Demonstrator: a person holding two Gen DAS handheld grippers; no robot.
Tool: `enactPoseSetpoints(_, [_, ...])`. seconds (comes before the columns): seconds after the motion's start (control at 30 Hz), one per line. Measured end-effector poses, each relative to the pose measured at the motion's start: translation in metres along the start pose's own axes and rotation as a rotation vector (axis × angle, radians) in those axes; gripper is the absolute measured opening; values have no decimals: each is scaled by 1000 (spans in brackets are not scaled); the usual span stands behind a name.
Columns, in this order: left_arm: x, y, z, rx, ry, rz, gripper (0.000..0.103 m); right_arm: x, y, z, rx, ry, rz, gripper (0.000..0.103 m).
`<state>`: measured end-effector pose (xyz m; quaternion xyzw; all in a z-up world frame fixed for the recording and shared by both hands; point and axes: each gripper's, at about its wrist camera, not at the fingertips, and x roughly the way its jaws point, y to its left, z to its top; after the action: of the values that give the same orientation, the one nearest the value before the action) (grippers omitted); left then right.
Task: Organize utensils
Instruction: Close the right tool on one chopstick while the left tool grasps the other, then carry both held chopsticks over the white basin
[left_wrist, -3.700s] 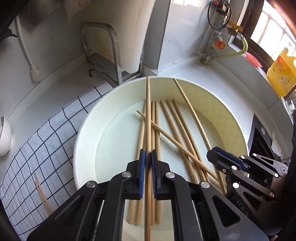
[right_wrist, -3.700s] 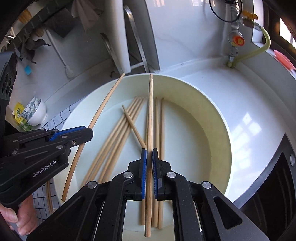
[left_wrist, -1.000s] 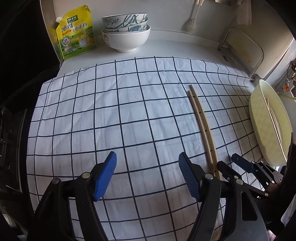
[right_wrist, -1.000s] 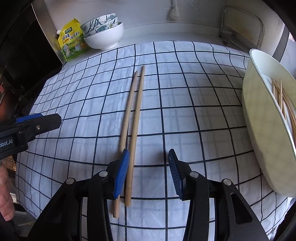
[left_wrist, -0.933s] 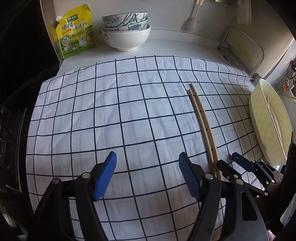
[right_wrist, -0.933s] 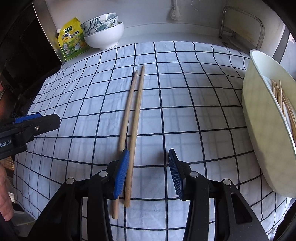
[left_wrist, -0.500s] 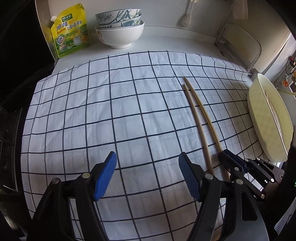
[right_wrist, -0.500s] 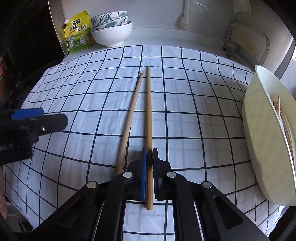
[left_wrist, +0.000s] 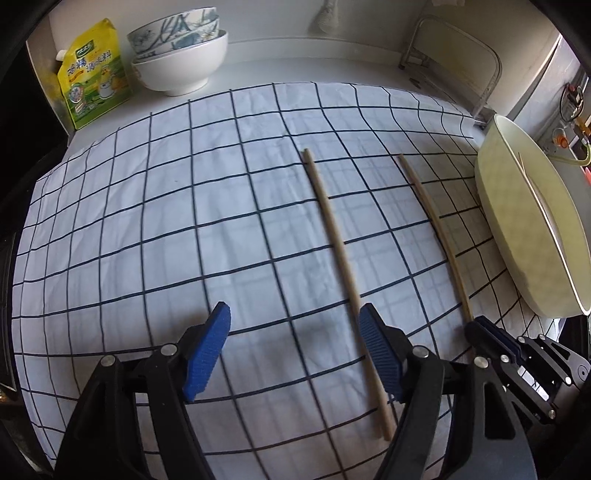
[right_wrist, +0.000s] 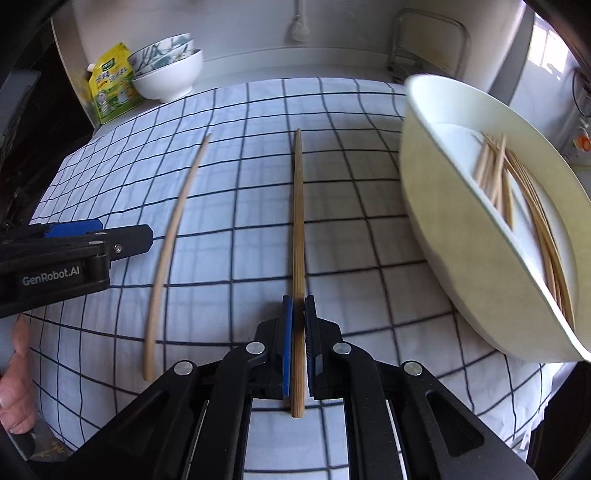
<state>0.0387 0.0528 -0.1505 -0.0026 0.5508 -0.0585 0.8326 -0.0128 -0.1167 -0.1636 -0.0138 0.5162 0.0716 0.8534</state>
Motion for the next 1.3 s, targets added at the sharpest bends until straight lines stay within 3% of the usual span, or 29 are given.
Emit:
enactPoseSetpoints(0.2, [8, -10, 2, 9, -2, 21, 71, -4, -10, 0, 29, -19, 27, 9])
enactPoseSetpoints(0.27, [10, -12, 3, 7, -5, 29, 71, -6, -10, 1, 27, -28, 25, 21])
enactPoseSetpoints(0.33, [12, -11, 4, 7, -2, 33, 71, -4, -8, 4, 16, -34, 16, 27])
enactPoseSetpoints(0.53, [19, -20, 5, 32, -15, 68, 69, 8, 0, 13, -8, -20, -21, 28])
enactPoseSetpoints(0.6, [18, -22, 5, 40, -25, 66, 62, 10, 4, 14, -25, -26, -25, 28])
enactPoseSetpoints(0.7, [15, -28, 7, 59, -27, 52, 38, 14, 8, 18, -52, -31, -13, 25])
enactPoseSetpoints(0.77, [14, -32, 7, 73, -20, 42, 14, 14, 9, 19, -64, -29, 2, 10])
enactPoseSetpoints(0.8, [14, -33, 7, 77, -13, 41, 9, 14, 10, 20, -65, -25, 6, 7])
enactPoseSetpoints(1.07, [3, -16, 8, 44, 36, -10, 7, 3, 4, 23, 4, -2, 86, 6])
enactPoseSetpoints(1.3, [-44, -15, 14, 48, -16, -16, 7, -41, -1, 30, 38, -58, 153, 6])
